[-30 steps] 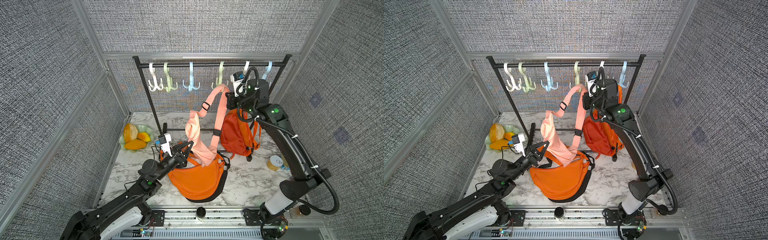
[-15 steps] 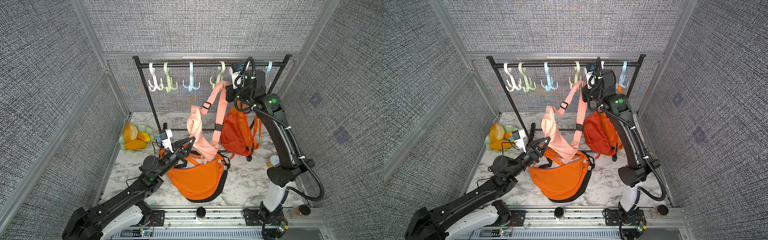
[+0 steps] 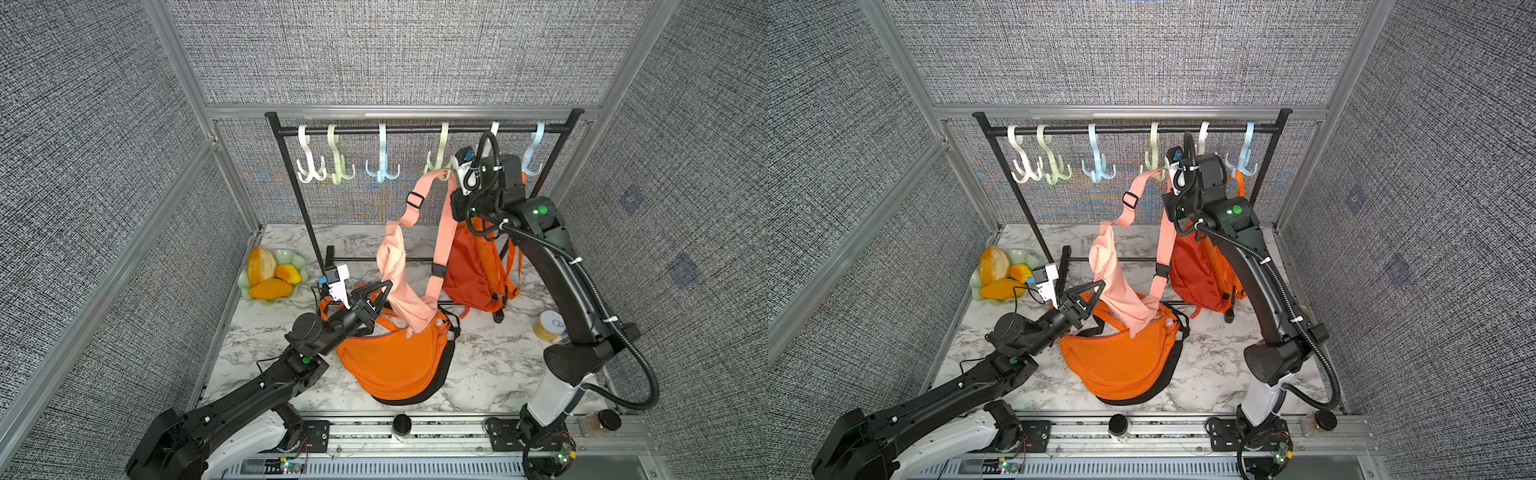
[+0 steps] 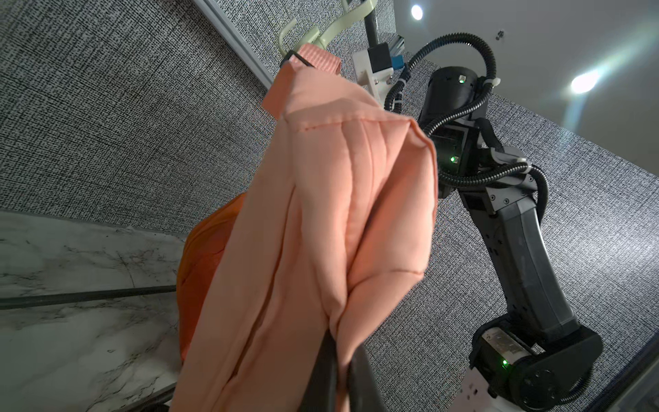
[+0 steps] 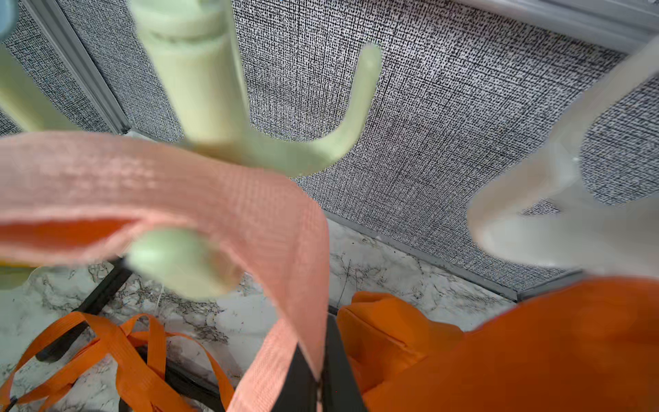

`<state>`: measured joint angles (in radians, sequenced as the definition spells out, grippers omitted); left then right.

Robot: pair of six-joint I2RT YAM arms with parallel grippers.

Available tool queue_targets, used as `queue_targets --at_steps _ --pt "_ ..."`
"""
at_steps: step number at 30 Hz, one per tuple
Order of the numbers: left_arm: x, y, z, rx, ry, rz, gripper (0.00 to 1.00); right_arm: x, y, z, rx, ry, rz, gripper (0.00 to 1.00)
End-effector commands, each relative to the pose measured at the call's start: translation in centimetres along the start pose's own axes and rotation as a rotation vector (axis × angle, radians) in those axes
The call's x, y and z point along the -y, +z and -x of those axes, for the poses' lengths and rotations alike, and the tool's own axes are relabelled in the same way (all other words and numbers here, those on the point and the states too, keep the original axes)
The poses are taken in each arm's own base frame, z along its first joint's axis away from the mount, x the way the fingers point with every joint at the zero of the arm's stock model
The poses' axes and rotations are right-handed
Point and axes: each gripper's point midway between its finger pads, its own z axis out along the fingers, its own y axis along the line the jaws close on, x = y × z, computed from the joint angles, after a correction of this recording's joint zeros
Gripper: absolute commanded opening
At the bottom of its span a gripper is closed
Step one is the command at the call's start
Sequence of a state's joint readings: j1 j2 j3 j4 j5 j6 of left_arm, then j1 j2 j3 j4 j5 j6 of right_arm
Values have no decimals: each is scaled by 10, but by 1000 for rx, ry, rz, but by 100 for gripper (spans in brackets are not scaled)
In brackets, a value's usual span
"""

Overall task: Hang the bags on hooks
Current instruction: Hang the bag on the hook.

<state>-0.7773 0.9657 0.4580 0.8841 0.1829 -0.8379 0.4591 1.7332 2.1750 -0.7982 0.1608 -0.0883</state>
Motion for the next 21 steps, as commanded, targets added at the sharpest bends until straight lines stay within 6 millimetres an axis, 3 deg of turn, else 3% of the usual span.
queue_targets --at_steps 1,8,12,14,16,18,21 --pt "-3 2 -1 11 -11 -8 0 7 -14 9 57 13 -29 9" --pt "-23 16 -17 -39 -67 -1 0 22 -39 0 75 35 -102 11" --pt "-33 26 -19 -62 -103 -17 22 33 -55 -8 85 49 -152 12" --pt "-40 30 -19 -73 -111 -7 52 35 -62 -12 88 54 -163 12" --pt "-47 31 -19 -81 -112 17 70 37 -68 -15 92 56 -175 13" --pt "-57 30 -19 -85 -108 64 78 39 -73 -19 94 56 -188 16" --pt "-65 27 -16 -87 -81 124 83 40 -76 -23 94 56 -191 28"
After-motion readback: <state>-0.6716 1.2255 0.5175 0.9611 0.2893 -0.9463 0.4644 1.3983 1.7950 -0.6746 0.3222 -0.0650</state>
